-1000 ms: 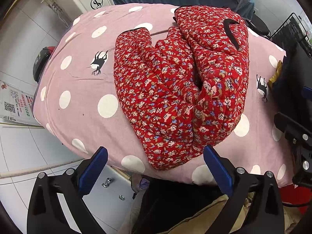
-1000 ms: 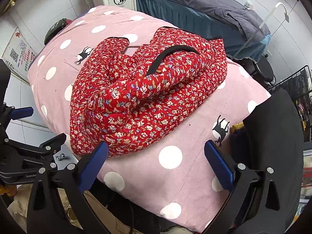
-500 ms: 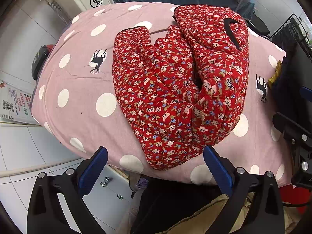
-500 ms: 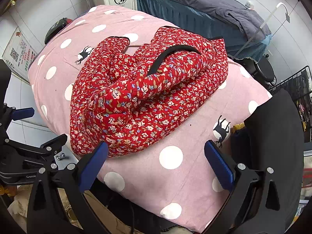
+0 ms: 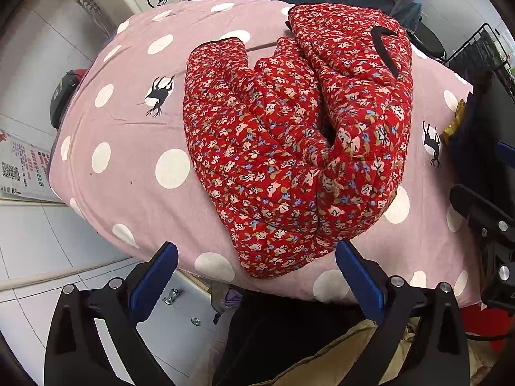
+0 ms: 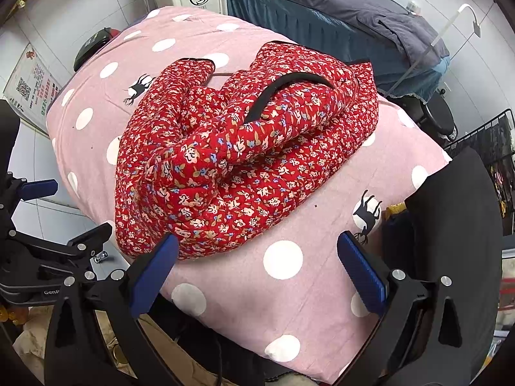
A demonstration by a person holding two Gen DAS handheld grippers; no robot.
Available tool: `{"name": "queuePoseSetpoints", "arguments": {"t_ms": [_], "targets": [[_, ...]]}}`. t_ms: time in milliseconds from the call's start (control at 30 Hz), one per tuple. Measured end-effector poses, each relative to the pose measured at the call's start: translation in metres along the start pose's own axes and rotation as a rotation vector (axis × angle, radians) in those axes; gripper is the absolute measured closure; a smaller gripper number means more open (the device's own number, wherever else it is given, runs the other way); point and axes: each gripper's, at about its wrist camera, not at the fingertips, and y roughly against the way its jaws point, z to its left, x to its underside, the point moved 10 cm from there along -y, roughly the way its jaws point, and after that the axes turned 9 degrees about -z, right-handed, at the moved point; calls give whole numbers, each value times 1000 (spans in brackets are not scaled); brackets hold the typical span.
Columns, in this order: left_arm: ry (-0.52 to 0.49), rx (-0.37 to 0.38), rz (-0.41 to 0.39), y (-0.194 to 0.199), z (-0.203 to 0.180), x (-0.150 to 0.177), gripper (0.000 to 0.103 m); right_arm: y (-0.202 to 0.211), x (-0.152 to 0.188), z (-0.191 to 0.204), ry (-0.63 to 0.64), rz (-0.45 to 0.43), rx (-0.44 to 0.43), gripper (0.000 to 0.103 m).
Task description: Fold large clothes
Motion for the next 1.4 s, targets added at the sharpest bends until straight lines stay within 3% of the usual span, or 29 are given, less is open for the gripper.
{"name": "queuePoseSetpoints", "arguments": {"t_ms": [233,433,600,700,800,1000,1033,1133,1200,1233,1267,1333,1400], "targets": [[41,21,24,-6,8,2,7,1,-6,-5,1,-20,1,6],[160,33,28,-16,45,-6,7,2,-30,-20,-2,-65,-12,6],[257,25,46,-35,87,-25,7,-11,-80,-20,-13,-101,-97,6],[271,111,86,-49,81,-43,7,-31,-115,-1,71,-101,-109,6],[228,134,86,-68,64,-73,7,-60,-140,22,187,-83,-97,6],[68,87,153,-128,29,-104,5,-140,-179,57,346,2,-97,7],[98,107,176,-136,29,-100,6,-157,-180,59,369,38,-108,7],[136,158,180,-148,29,-91,6,-189,-171,70,372,133,-191,7],[111,157,180,-150,30,-79,8,-199,-162,85,369,187,-317,7],[119,171,175,-149,31,-75,11,-204,-149,98,393,261,-413,7],[134,187,170,-147,31,-71,16,-212,-136,103,431,329,-429,7],[154,216,169,-146,29,-62,27,-232,-120,103,537,390,-348,7],[152,241,172,-147,23,-57,41,-243,-111,107,610,392,-322,17]]}}
